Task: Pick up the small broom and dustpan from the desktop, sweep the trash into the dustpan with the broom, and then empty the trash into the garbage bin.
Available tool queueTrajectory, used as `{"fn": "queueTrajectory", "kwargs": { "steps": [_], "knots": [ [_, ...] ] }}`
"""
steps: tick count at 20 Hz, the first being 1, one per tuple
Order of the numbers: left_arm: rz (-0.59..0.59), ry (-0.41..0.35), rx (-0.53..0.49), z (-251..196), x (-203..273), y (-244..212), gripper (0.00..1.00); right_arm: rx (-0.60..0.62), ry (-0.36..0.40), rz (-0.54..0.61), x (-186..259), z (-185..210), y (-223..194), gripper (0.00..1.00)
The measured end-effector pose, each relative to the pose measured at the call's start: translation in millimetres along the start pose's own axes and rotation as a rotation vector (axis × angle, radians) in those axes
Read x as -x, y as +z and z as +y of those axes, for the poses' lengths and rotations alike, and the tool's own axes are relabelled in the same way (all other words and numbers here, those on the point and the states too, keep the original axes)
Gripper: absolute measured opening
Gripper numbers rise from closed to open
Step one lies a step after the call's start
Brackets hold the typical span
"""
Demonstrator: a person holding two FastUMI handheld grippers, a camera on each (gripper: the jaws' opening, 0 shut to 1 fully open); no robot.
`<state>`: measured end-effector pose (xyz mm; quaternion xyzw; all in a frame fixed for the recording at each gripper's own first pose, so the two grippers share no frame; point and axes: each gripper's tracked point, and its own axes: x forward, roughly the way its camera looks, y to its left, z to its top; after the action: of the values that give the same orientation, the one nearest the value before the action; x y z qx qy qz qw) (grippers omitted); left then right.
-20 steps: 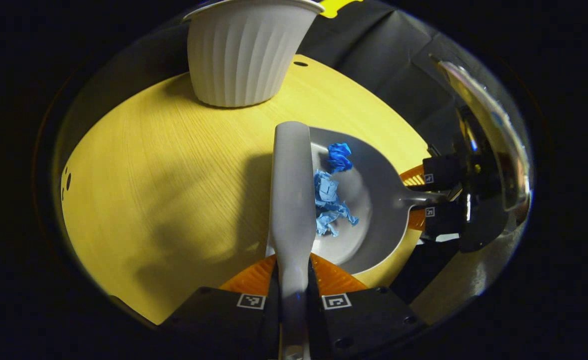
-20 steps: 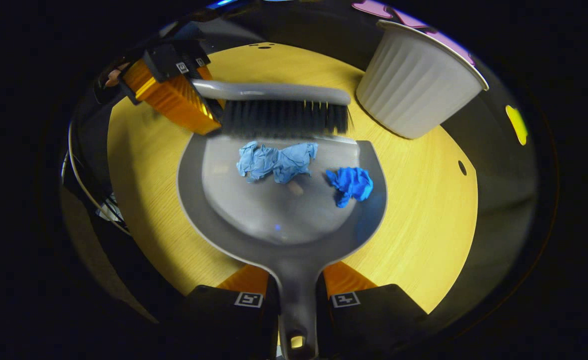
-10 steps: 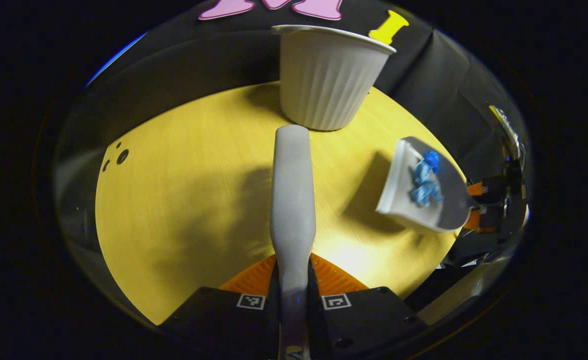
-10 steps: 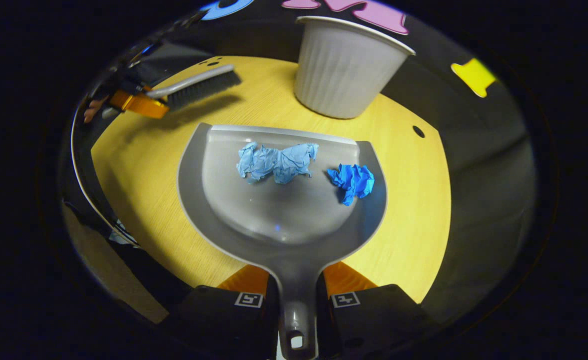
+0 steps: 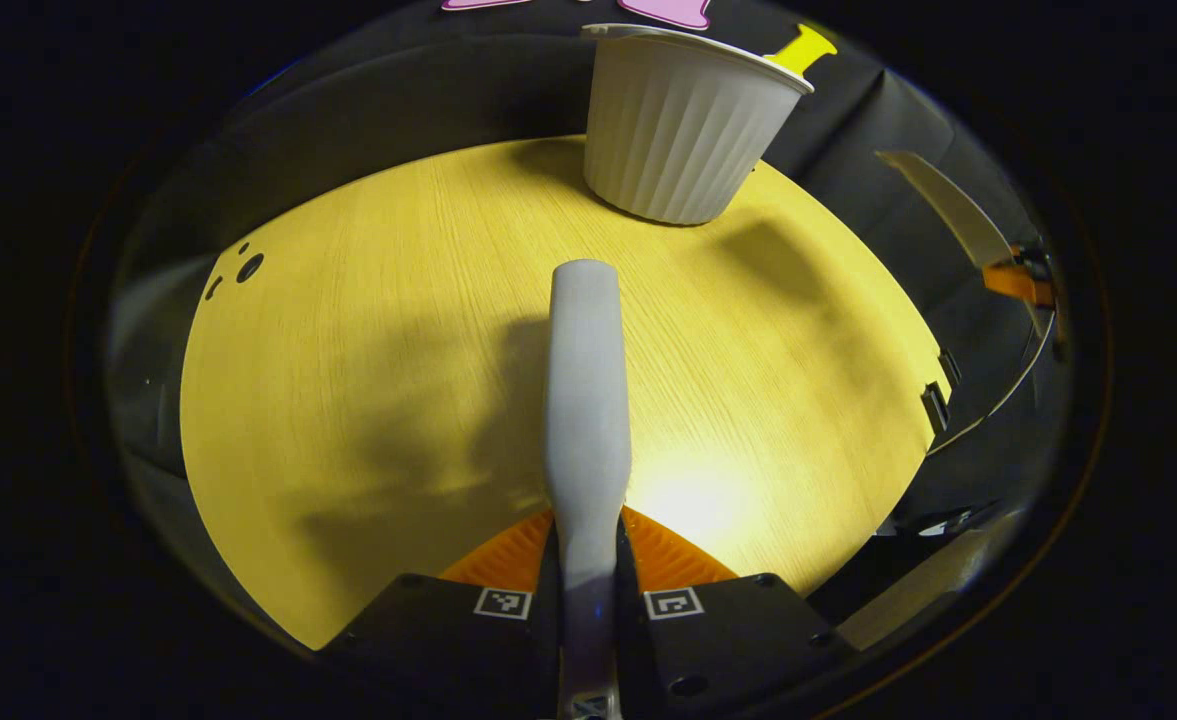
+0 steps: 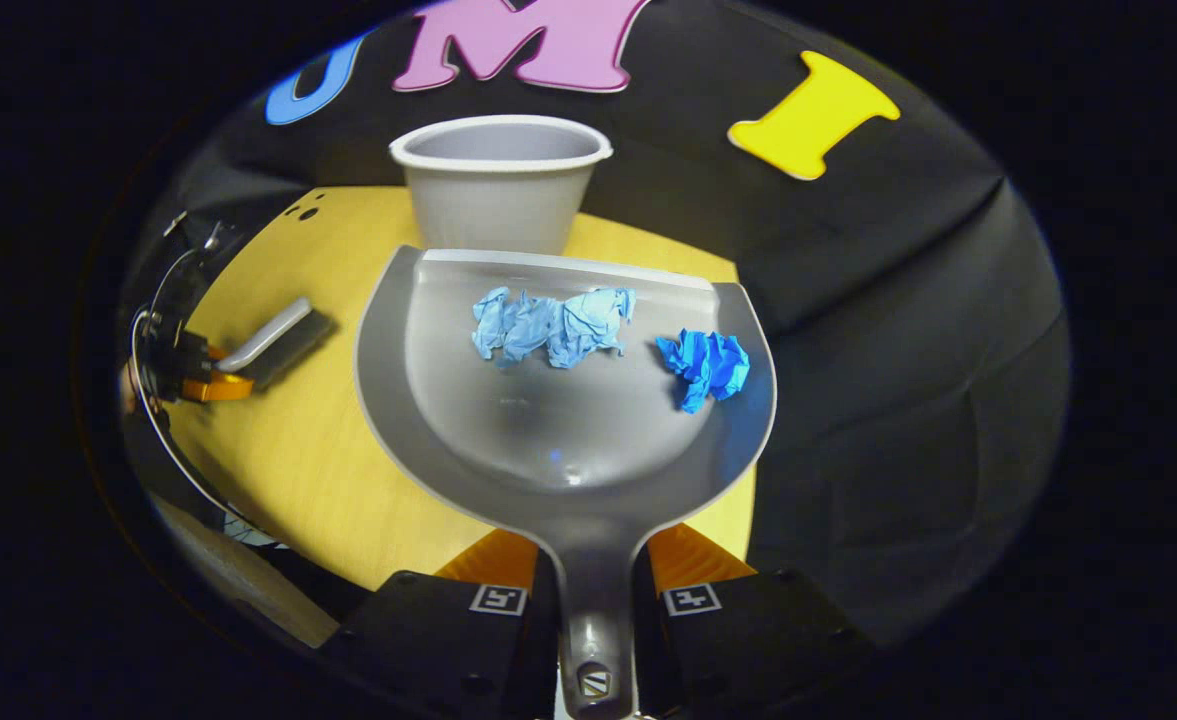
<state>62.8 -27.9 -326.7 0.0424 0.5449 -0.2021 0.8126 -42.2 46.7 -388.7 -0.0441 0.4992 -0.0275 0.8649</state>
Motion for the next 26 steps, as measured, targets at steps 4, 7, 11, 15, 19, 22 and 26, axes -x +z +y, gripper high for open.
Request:
{"fn": "queueTrajectory", "kwargs": {
  "steps": [4, 7, 11, 15, 19, 22, 26],
  "knots": [
    [-0.005, -0.016, -0.012, -2, 1, -1, 0.27, -0.009, -0.039, -0.019, -9, 2, -1, 0.35],
    [-0.008, -0.02, -0.006, -3, 0, -1, 0.27, 0.052, -0.094, -0.021, -7, -2, 2, 0.35],
    [-0.013, -0.024, 0.0, -2, 0, -1, 0.27, 0.152, -0.128, -0.021, -5, -6, 3, 0.35],
    [-0.009, -0.017, 0.024, 0, -1, -4, 0.27, 0.297, -0.157, 0.012, -1, -7, 13, 0.34],
    [-0.009, -0.011, 0.041, 12, 1, -11, 0.27, 0.411, -0.168, 0.075, 6, -21, 15, 0.34],
    [-0.007, -0.014, 0.066, 20, 0, -16, 0.27, 0.515, -0.176, 0.137, 7, -29, 22, 0.34],
    [-0.007, -0.013, 0.068, 18, -2, -17, 0.27, 0.685, -0.229, 0.198, 13, -46, 38, 0.35]
  ]
}}
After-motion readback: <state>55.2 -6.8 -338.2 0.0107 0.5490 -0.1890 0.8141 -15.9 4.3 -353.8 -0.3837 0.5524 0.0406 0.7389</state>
